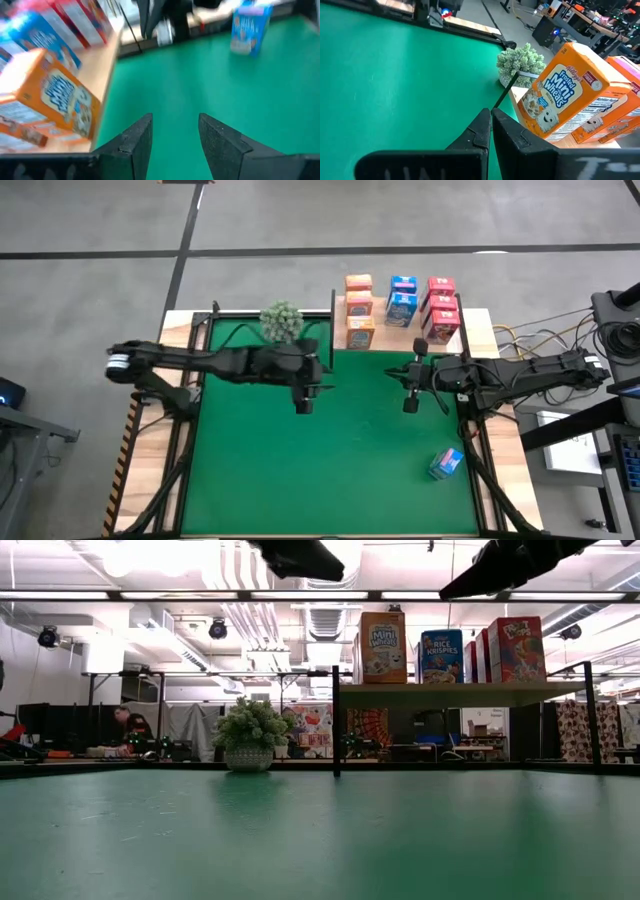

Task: Stack cereal on shelf
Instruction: Put the orange cereal box on the shelf

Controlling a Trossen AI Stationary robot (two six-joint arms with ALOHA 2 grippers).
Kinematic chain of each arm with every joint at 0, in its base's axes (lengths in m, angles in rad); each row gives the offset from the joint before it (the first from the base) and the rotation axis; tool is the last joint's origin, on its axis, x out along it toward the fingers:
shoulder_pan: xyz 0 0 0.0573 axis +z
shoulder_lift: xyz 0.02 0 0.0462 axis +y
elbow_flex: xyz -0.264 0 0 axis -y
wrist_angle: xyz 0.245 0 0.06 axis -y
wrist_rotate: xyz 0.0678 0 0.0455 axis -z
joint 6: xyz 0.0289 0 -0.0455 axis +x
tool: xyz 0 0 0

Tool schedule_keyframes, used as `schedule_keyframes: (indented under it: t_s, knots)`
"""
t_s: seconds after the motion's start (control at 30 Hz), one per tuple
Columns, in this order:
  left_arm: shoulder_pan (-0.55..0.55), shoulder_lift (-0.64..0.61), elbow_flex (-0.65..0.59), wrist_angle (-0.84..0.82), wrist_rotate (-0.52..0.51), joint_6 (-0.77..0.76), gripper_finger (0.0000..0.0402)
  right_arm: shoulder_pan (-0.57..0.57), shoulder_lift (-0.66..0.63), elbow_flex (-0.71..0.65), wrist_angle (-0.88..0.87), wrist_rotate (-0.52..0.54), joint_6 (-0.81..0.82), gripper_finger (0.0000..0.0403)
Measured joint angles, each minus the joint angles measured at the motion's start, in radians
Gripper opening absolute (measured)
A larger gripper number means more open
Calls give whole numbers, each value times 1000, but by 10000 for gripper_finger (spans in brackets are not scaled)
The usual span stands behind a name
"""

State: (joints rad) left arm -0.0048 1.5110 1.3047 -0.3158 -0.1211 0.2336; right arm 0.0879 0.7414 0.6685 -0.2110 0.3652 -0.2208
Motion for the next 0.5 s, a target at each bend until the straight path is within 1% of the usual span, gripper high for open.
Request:
schedule_keyframes:
  t_s: [0.1,0.23,0.37,0.5]
  knots:
    - [1,-78,-186,240,0,18,142,-3,0,0,20,1,25,9]
    - [2,-128,-382,542,-3,44,142,-6,8,-3,32,2,71,9]
    - [12,-124,-518,790,-13,63,141,-25,40,-22,101,5,98,9]
    - [44,-83,-603,1020,-46,79,132,-62,94,-32,152,36,119,9]
